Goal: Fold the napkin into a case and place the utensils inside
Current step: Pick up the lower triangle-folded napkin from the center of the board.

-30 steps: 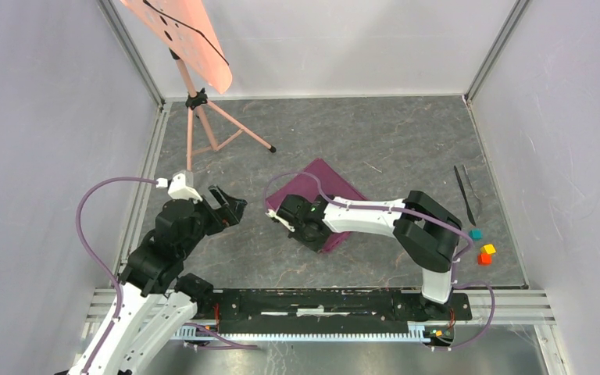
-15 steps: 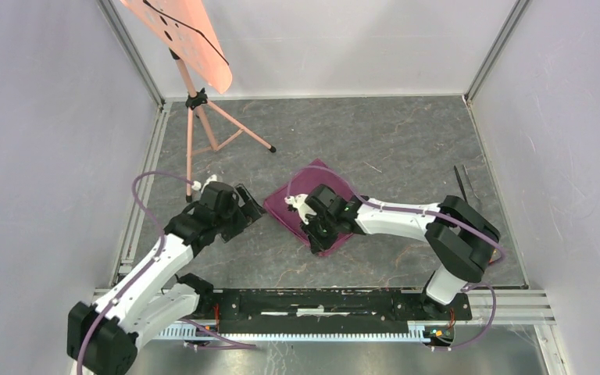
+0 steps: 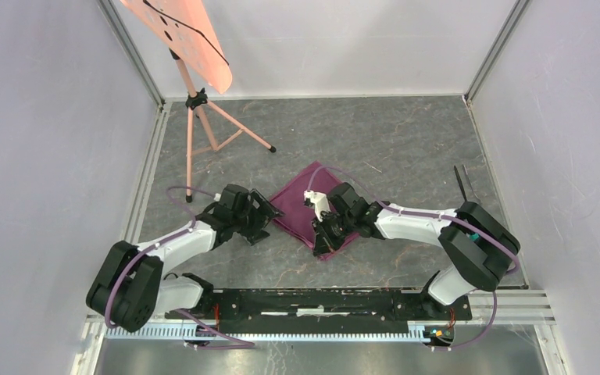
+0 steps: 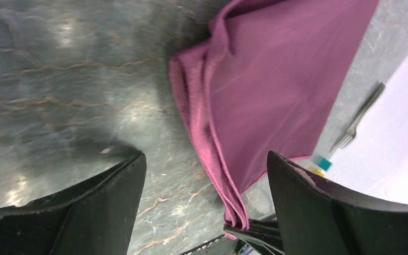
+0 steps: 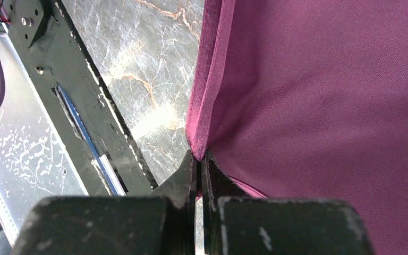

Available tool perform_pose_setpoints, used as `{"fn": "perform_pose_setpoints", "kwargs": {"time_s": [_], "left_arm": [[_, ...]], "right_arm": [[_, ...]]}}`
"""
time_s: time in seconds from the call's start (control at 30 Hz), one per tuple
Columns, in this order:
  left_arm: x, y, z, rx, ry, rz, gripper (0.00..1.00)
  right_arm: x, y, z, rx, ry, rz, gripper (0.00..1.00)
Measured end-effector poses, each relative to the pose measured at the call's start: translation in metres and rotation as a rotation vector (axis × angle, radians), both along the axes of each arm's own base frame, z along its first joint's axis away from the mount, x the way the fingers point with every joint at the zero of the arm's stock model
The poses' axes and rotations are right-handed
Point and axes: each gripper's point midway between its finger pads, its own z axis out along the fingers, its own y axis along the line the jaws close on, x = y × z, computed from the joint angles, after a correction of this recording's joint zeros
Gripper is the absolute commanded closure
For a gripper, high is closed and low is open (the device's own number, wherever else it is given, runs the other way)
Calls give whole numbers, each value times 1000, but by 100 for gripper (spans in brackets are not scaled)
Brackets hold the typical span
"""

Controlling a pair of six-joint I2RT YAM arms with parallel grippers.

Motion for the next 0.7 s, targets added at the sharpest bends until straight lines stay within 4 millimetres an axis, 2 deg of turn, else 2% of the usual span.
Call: {"fn": "perform_pose_setpoints", "kwargs": {"time_s": [0.17, 0.5, 0.7], "left_arm": [[9, -7, -1, -33, -22, 1, 13], [19, -6, -7, -18, -42, 22, 30], [25, -11, -13, -28, -49, 15, 54]], "right_arm": [[2, 2, 3, 27, -1, 2, 100], [9, 4, 7, 53, -9, -8, 100], [13, 3, 9, 65, -5, -18, 100]]}}
